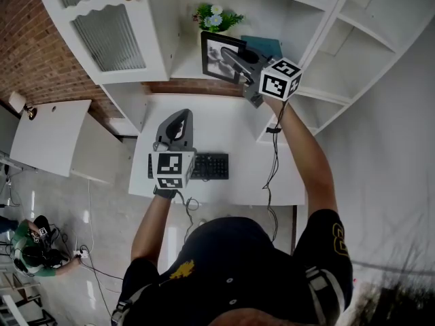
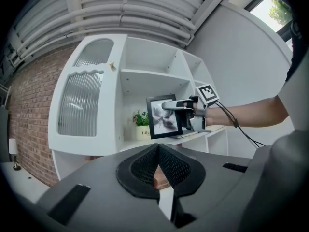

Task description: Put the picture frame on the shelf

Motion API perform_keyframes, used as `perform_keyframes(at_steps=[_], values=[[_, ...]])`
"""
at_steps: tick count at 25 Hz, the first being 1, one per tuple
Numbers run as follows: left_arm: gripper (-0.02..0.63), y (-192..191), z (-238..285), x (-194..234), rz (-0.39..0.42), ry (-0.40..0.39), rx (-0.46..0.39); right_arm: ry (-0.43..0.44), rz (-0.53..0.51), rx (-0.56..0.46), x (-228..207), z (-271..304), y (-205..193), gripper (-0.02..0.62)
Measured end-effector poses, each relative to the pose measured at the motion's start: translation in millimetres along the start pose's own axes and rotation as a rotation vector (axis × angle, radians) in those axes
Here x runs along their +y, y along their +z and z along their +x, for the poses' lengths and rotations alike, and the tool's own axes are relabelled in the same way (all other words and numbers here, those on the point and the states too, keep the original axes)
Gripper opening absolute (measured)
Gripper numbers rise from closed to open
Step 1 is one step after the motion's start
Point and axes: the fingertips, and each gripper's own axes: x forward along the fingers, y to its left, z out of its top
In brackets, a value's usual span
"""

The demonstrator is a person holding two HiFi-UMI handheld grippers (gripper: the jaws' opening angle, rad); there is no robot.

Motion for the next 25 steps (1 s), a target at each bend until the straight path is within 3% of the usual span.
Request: perform_keyframes(at_steps=[25], values=[[0.018, -11.6, 4.0, 1.3, -0.026, -0.009, 0.037, 0.101, 0.075, 0.049, -55.8, 51.7, -17.8, 0.014]])
